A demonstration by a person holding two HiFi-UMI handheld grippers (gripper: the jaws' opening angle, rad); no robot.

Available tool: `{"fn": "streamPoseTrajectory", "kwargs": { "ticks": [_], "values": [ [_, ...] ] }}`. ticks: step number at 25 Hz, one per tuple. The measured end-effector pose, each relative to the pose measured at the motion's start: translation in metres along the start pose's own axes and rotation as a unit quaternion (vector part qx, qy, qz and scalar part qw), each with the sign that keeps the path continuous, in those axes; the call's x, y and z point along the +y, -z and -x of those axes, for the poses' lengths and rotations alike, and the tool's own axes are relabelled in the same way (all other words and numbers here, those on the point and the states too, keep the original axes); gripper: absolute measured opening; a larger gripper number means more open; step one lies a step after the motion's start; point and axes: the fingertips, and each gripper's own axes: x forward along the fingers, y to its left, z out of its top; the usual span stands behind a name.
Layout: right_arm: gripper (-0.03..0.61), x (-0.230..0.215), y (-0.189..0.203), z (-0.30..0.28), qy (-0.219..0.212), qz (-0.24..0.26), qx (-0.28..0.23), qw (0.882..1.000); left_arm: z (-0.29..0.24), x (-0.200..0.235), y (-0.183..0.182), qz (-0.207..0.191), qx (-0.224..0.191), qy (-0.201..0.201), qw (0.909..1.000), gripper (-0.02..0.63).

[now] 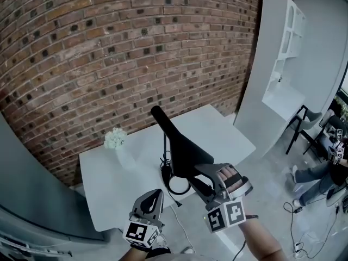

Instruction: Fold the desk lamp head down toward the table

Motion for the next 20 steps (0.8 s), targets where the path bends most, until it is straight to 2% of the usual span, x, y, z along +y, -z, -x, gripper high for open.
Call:
{"fn": "streamPoseTrajectory", "kwargs": {
  "ticks": [9, 20],
  "values": [
    [0.192, 0.038, 0.015, -0.015, -0.054, -0.023, 0.011, 0.998, 0.001, -0.001, 0.009, -0.001, 0.011, -0.002, 0.9999, 0.008],
    [0.192, 0.064, 0.028, -0.037, -0.093, -0.051, 0.021, 0.994, 0.005, 0.015, 0.015, 0.002, 0.022, -0.016, 0.9996, 0.008]
  ]
}}
